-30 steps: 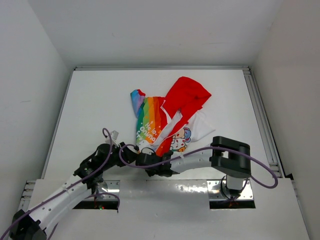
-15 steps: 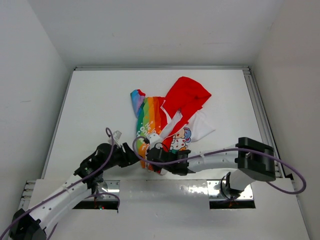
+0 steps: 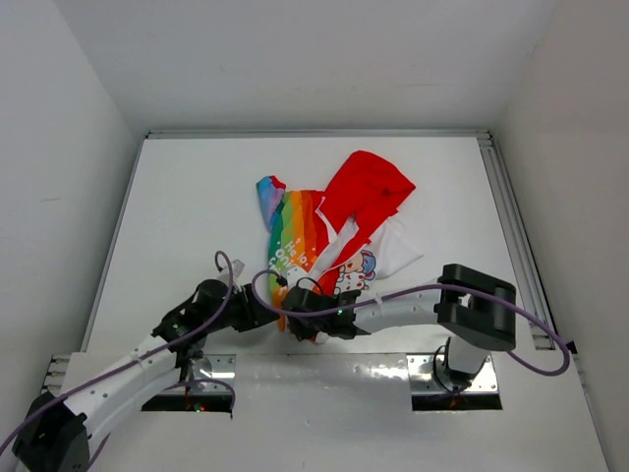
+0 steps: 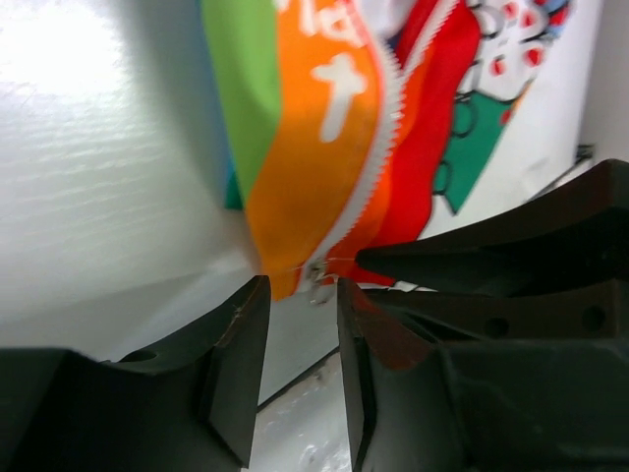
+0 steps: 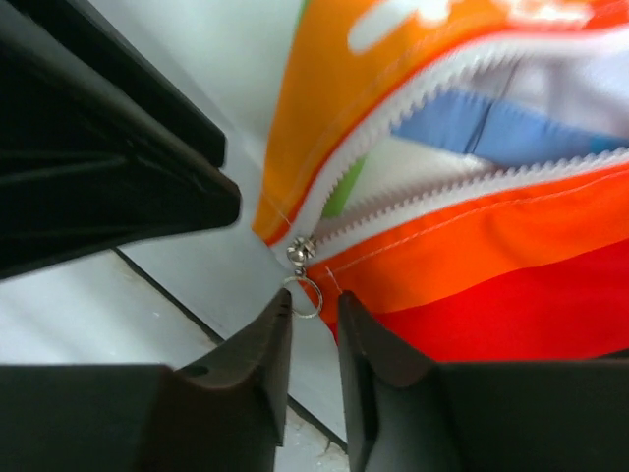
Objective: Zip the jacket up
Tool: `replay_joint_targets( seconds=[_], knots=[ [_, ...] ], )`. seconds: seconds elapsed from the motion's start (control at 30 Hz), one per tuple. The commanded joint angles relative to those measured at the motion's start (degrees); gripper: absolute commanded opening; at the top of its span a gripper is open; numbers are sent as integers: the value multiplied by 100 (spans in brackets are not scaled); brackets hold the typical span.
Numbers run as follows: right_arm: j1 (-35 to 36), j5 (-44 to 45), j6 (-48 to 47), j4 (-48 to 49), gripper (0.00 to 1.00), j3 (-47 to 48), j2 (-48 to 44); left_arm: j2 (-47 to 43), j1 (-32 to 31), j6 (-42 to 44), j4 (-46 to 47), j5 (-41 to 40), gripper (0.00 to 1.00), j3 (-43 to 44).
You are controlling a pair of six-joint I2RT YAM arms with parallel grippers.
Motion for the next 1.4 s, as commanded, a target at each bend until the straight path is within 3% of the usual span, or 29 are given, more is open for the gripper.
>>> replay_joint_targets(
  seconds=[0.0, 0.27, 0.47, 0.53, 0.63, 0.73, 0.87, 1.23, 1.37],
  knots=[
    [38, -275, -26, -122, 26, 285, 166, 339, -45, 204, 262, -17, 31, -623],
    [55, -398, 0, -227, 36, 487, 579, 130, -54, 73, 184, -167, 30, -650],
    [257, 233, -342, -842, 38, 803, 790, 95, -45, -76, -89, -491, 36, -579],
    [345, 541, -456, -1194, 37, 1014, 983, 24, -54, -200, -228, -614, 37, -545],
    [459, 997, -562, -1309, 25, 1067, 1150, -212, -45, -340, -492, -868, 37, -518],
    [495, 1245, -483, -1431, 19, 1093, 1300, -538, -54, -560, -589, -984, 38, -571],
    [504, 1263, -351, -994, 0, 769, 1108, -539, -45, -534, -608, -940, 38, -562],
    [363, 1088, -123, 632, 0, -136, -439, -371, -54, -411, -212, -545, 38, -518],
    [249, 851, -9, 572, 0, -146, -546, -459, -54, -499, -89, -431, 38, -650]
  ],
)
